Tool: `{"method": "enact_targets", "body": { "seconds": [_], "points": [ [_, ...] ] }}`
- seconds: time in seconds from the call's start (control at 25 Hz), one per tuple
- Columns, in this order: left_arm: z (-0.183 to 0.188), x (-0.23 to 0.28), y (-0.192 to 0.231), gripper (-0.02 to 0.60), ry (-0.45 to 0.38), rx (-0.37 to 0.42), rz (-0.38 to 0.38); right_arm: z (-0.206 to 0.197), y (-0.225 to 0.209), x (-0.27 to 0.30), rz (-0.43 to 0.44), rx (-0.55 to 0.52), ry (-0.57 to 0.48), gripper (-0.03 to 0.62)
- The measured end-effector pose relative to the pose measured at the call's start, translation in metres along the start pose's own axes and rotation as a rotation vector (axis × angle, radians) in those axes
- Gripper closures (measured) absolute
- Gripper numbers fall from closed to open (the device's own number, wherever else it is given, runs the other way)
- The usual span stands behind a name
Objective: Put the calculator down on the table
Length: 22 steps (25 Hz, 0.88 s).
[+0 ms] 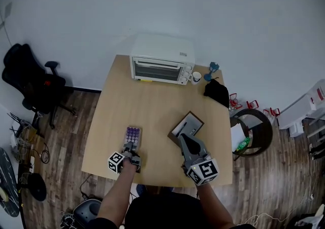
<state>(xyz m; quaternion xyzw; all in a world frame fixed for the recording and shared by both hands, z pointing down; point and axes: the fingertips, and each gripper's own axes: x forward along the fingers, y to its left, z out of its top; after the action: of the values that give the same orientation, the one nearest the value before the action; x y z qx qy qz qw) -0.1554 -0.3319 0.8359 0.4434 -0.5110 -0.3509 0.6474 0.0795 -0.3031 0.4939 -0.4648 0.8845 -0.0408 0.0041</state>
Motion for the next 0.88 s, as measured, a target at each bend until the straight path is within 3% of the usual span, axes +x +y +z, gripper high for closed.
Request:
{"method": "enact_targets", "body": {
  "seconds": [0.16, 0.4, 0.76, 0.88],
  "points": [
    [0.0, 0.003, 0.01, 0.482, -0.018, -0.031, 0.027, -0.002, -0.005, 0.002, -0.009, -0.001, 0.007, 0.586],
    [0.0, 0.007, 0.019, 0.482, -0.02, -0.01, 0.065, -0.005, -0.005, 0.006, -0.013, -0.006, 0.02, 0.586],
    [0.0, 0.012, 0.021, 0.48, -0.031, -0.019, 0.039, -0.006, -0.01, 0.01, -0.022, -0.002, 0.021, 0.586],
    [0.002, 0.011, 0.026, 0.476, -0.043, -0.023, 0.086, -0.009, -0.01, 0.013, -0.022, 0.005, 0.022, 0.586]
  ]
}}
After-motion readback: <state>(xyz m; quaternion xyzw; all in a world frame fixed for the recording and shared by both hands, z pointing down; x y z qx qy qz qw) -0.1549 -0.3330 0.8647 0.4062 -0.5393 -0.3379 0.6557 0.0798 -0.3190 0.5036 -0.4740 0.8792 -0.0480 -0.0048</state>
